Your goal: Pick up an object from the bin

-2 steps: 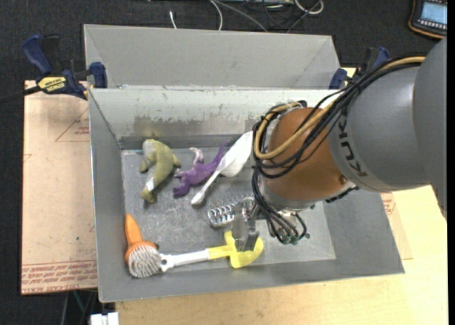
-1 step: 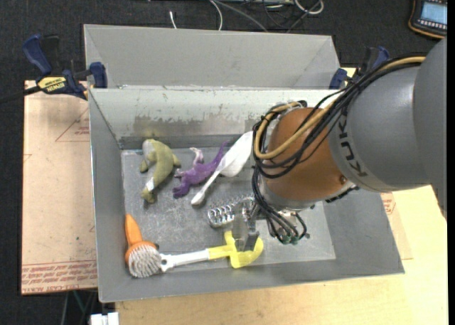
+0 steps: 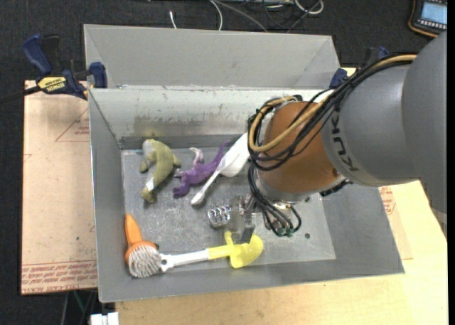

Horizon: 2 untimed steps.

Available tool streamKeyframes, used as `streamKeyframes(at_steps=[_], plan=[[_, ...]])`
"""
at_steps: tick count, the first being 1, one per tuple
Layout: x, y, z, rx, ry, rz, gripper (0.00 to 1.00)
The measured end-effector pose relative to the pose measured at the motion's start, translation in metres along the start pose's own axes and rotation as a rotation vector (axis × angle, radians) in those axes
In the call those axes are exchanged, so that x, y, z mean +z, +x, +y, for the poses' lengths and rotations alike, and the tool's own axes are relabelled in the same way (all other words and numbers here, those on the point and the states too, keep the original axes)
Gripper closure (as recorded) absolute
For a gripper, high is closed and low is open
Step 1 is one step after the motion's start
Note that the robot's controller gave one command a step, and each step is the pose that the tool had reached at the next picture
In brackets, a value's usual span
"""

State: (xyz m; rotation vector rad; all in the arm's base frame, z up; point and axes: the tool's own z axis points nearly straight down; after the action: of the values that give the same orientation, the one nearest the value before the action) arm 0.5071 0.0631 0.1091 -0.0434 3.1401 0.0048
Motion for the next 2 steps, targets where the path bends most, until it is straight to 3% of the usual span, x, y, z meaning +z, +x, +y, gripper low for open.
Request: streamKeyframes(at_steps=[1,2], plan=[[0.015,-0.006,0.006,-0.049,0.001,-0.003,1.0],[0.016,0.006,-0.002,-0.489,0.0,-0.004,1.0]])
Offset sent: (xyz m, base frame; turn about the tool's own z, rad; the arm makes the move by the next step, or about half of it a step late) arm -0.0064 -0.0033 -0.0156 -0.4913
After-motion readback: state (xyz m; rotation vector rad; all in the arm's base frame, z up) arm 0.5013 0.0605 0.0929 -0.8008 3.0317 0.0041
